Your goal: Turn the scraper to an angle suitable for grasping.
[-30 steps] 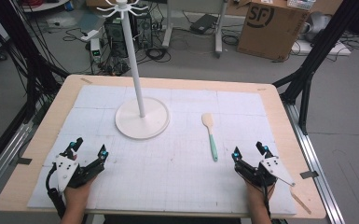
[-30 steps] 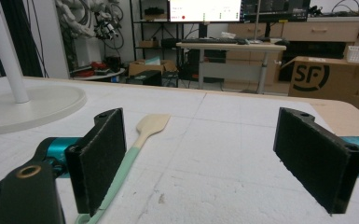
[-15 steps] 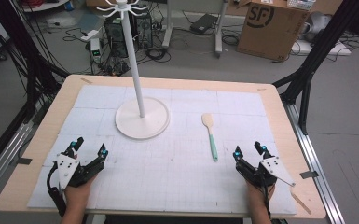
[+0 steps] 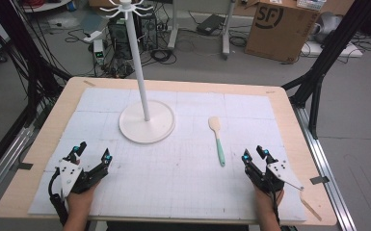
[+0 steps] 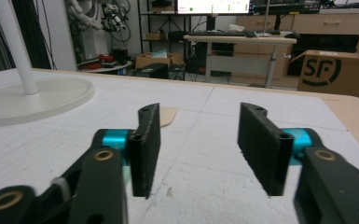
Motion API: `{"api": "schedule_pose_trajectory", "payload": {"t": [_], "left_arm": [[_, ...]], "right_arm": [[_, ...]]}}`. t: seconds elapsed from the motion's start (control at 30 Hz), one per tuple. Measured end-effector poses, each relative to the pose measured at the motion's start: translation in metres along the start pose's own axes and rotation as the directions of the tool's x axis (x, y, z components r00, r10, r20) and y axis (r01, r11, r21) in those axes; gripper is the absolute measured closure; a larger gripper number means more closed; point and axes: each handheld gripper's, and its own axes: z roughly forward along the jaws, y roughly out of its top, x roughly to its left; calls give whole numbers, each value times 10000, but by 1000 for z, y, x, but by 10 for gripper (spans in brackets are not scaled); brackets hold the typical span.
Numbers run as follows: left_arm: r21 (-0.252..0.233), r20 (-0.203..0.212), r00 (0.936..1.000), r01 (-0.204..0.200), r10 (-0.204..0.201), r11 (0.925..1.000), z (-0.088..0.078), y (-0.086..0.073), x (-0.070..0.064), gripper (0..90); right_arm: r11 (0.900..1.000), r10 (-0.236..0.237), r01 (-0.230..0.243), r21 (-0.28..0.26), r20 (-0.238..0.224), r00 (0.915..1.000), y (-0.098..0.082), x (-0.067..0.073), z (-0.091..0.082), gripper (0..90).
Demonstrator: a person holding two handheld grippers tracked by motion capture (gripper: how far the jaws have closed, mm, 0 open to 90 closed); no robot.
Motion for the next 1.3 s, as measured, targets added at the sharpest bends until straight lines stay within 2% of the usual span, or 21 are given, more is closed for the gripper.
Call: {"api": "schedule_pose_trajectory", "payload": {"t": [0.13, 0.17, 0.2, 0.23, 0.27, 0.33, 0.47, 0.63, 0.67, 0.77, 0.97, 1.03, 1.07, 1.13, 1.17, 1.2, 1.3], "left_arm": [[-34, -7, 10000, -31, 31, 10000, 0, 0, 0, 236], [-30, 2, 10000, -6, 6, 10000, 0, 0, -1, 236], [-30, -3, 10000, -7, 7, 10000, 0, 0, -1, 236], [-5, -4, 10000, -10, 10, 10000, 0, 0, 0, 237], [0, -13, 10000, -7, 7, 10000, 0, 0, 0, 237], [48, -4, 10000, 2, -2, 10000, 0, 0, 0, 238], [182, -13, 10000, 82, -82, 9998, 1, 0, 0, 240], [146, 15, 10000, 52, -52, 9999, 1, 0, 0, 242], [161, 15, 10000, 33, -33, 9999, 1, 0, 0, 242], [159, 12, 10000, 34, -34, 9999, 1, 0, 0, 242], [192, 5, 10000, 30, -30, 9998, 2, 1, 0, 245], [204, -1, 10000, 29, -29, 9998, 2, 0, 0, 245], [190, -7, 10000, 50, -50, 9998, 2, 1, 0, 246], [196, 1, 10000, 43, -43, 9998, 2, 1, 0, 245], [191, 3, 10000, 31, -31, 9998, 2, 1, 0, 245], [199, 2, 10000, 39, -39, 9998, 2, 0, 0, 246], [256, 26, 10000, 24, -25, 9997, 2, 1, 0, 247]], "right_arm": [[10000, -57, 58, 22, -49, 10000, 0, 1, 0, 577], [10000, -82, 83, 39, -95, 9999, 0, 1, 0, 640], [10000, -82, 83, 39, -95, 9999, 0, 1, 0, 640], [9999, -98, 98, 25, -179, 9998, 0, 1, -1, 709], [9999, -98, 98, 25, -179, 9998, 0, 1, -1, 709], [9998, -167, 169, 85, -337, 9993, 1, 2, -1, 815], [9997, -75, 86, 229, -475, 9988, 2, 2, -1, 892], [9976, 69, -24, 697, -643, 9979, 3, 0, 4, 898], [9950, 196, -125, 991, -717, 9972, 4, 0, 6, 898], [9918, 417, -315, 1241, -800, 9959, 5, -1, 9, 898], [9819, 522, -326, 1863, -1012, 9935, 8, 2, 17, 899], [9733, 429, -137, 2290, -1230, 9915, 10, 5, 22, 899], [9602, 166, 205, 2787, -1301, 9914, 12, 10, 27, 899], [9531, 334, 80, 3027, -1314, 9908, 13, 14, 31, 899], [9531, 334, 80, 3027, -1314, 9908, 13, 14, 31, 899], [9480, 405, 62, 3183, -1401, 9893, 13, 15, 33, 899], [9301, 272, 417, 3648, -1815, 9830, 13, 25, 39, 899]]}}
